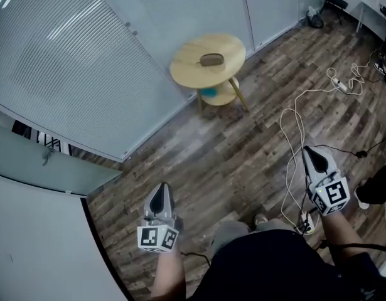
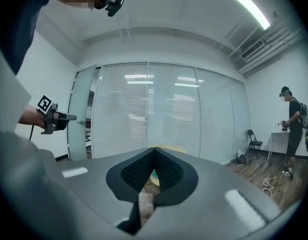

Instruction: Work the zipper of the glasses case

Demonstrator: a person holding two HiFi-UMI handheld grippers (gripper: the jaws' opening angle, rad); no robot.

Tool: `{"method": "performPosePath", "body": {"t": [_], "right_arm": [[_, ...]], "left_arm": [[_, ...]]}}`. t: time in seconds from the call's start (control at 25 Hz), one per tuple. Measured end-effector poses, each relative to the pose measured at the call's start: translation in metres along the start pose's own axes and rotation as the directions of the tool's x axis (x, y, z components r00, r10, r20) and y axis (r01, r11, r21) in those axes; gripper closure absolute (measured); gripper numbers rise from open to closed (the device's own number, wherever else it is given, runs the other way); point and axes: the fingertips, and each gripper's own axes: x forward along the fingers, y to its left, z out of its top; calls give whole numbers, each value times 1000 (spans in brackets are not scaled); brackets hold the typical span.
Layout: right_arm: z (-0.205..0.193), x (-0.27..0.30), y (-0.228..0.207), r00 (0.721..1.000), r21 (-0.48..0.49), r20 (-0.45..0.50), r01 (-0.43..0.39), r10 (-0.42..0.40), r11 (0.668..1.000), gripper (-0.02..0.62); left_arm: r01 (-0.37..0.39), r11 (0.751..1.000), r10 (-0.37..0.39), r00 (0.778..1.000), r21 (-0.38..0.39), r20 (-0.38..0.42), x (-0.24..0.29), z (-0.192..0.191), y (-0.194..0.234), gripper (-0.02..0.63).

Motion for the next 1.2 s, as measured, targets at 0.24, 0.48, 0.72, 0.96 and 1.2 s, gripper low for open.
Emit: {"method": "performPosePath", "body": {"t": [0.24,0.48,0.72,0.96,1.2], "right_arm": [[-11,28,-2,999,35,-1,-54,54,998,589],[4,107,2,994,-86,47,-89,94,992,589],[34,195,-2,996,-104,46,-68,73,992,589],[47,259,-17,999,-97,34,22,-19,995,589],[43,303,-28,1000,-47,-21,2,-3,999,589]], "left_arm": [[-29,999,30,999,19,-22,27,-14,4,606],[23,1000,-23,999,0,-45,119,-27,47,606],[129,992,-129,992,-14,11,229,10,93,606],[301,953,-302,953,40,29,321,29,105,606],[381,924,-382,923,35,46,388,43,110,606]]}}
